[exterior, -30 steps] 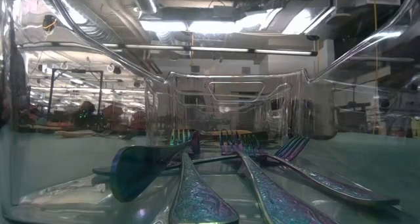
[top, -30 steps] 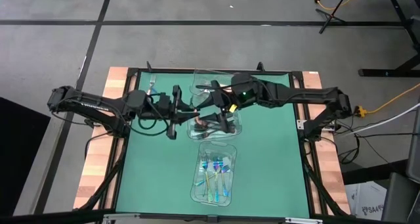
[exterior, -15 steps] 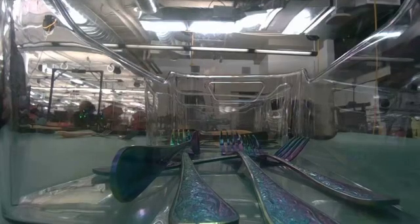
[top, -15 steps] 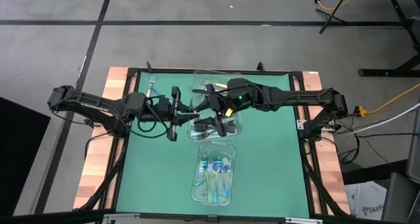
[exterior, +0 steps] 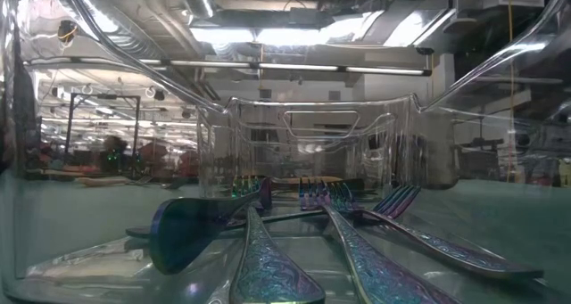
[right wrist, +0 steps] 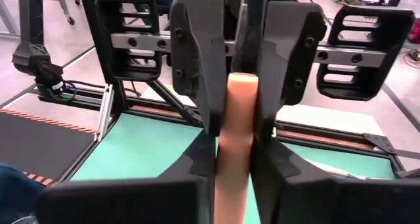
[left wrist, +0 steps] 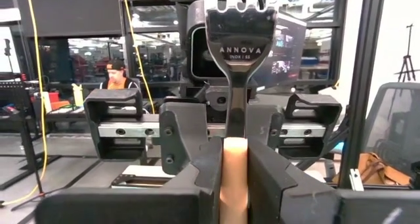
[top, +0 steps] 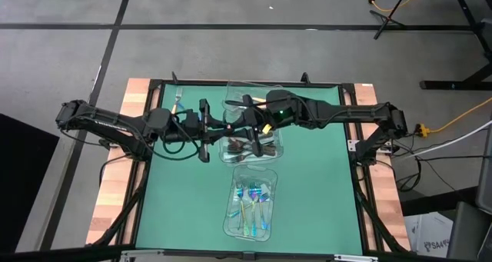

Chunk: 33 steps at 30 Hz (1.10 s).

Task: Sort silverware by color (type)
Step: Put the yellow fork into the top transparent bin

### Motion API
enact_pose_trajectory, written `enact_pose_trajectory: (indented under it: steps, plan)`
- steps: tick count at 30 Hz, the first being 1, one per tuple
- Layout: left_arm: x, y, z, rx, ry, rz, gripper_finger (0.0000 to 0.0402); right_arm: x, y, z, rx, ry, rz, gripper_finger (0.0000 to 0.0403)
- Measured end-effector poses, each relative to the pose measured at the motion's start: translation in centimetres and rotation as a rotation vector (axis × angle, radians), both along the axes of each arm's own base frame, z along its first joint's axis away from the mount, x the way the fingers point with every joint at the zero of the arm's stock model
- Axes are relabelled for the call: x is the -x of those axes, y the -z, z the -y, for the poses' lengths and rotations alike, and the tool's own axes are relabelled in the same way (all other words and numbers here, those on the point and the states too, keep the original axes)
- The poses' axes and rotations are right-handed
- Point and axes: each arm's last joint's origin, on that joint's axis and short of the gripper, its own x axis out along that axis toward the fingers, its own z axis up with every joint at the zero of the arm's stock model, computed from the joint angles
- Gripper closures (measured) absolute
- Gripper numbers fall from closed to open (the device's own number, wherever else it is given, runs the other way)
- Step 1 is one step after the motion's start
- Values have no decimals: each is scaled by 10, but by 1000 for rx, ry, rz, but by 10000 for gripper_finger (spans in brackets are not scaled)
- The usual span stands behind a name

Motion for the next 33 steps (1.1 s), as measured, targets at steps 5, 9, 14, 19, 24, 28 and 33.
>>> enact_pose_trajectory:
  steps: [5, 9, 14, 19, 24, 28, 33]
  plan:
    - [0, 2, 0, -3, -4, -18, 356, 0, 0, 0, 0, 5, -5, 382]
    - [0, 3, 0, -4, -3, -31, 356, 0, 1, 0, 0, 5, -12, 382]
    - [0, 3, 0, -4, -4, -34, 355, 0, 2, 0, 1, 5, -18, 381]
    - [0, 4, 0, 3, -3, -40, 328, 1, 3, 0, 10, 2, -29, 382]
    - [-1, 7, 0, 3, -6, -68, 288, 1, 4, 0, 12, 0, -41, 382]
    - [-1, 10, 0, -4, -7, -107, 270, 5, 5, 3, 12, 8, -80, 382]
    - [-1, 15, 0, -11, -9, -160, 266, 14, 4, 9, 12, 23, -137, 382]
